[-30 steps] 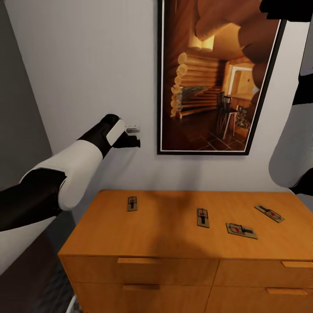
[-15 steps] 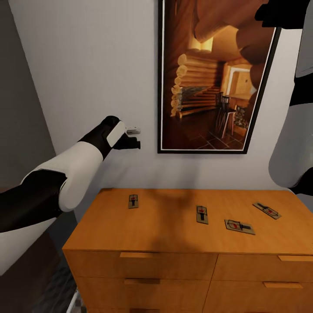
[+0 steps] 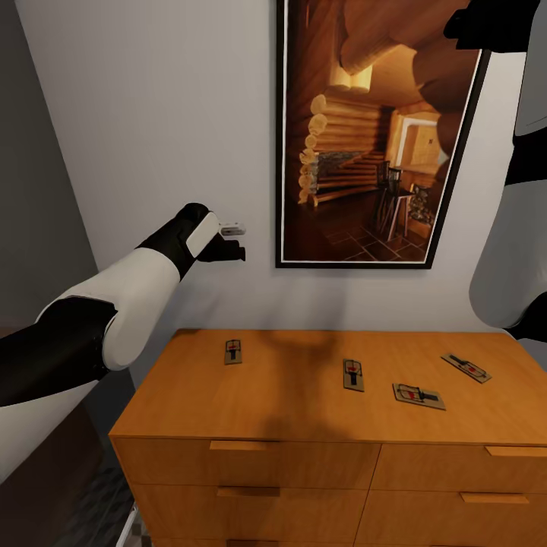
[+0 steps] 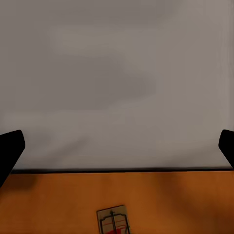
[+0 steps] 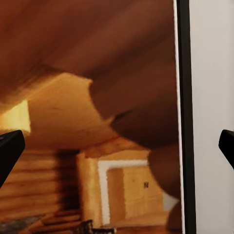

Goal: Take the four mousetraps from the cabinet in the bathroom and place them on the bathroom floor. Make sure all four end up on the same floor surface, and ensure that at least two of them are either under or directly next to the same bathroom sink.

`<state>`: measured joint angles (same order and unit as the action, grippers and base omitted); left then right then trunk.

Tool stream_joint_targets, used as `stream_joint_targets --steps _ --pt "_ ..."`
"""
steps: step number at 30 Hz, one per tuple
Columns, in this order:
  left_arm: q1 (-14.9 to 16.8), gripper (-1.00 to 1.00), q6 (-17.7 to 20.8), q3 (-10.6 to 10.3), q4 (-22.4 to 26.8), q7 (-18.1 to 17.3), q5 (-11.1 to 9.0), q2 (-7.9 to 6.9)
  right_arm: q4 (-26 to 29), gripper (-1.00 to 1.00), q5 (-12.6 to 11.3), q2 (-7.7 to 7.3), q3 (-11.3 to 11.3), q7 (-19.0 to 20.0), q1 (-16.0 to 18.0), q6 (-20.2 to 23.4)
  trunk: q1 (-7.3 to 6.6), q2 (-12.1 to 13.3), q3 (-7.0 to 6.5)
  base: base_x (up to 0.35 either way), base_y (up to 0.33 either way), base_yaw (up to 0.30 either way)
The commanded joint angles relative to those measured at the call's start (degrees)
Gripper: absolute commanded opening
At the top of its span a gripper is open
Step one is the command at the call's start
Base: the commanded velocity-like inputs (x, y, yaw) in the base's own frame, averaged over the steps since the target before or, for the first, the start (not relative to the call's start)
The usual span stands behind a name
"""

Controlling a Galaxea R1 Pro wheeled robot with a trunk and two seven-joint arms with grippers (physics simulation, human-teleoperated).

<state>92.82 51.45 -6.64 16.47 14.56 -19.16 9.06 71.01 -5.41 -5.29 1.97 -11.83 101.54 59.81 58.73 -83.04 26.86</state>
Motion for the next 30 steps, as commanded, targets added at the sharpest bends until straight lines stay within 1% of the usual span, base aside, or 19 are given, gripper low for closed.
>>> stream_joint_targets --steps 1,11,20,30 --pt "0.03 1.0 0.17 -0.37 0.02 0.38 -0.61 -0.04 0.02 1.0 -0.57 -0.07 0.17 -0.56 0.06 0.19 0.0 -0.04 0.07 0.0 0.0 0.0" --pt "-0.56 1.0 0.15 -0.31 -0.08 0.34 -0.61 -0.08 -0.26 1.0 -0.57 -0.01 0.41 -0.56 0.06 0.19 0.0 -0.04 0.07 0.0 0.0 0.0" --pt "-1.79 1.0 0.15 -0.31 0.15 0.31 -0.79 -0.13 -0.34 1.0 -0.45 -0.02 0.46 -0.56 0.06 0.19 0.0 -0.04 0.07 0.0 0.0 0.0" --pt "-2.13 1.0 0.34 -0.28 0.12 0.31 -0.76 -0.15 -0.77 1.0 -0.36 -0.05 0.55 -0.56 0.06 0.19 0.0 -0.04 0.07 0.0 0.0 0.0"
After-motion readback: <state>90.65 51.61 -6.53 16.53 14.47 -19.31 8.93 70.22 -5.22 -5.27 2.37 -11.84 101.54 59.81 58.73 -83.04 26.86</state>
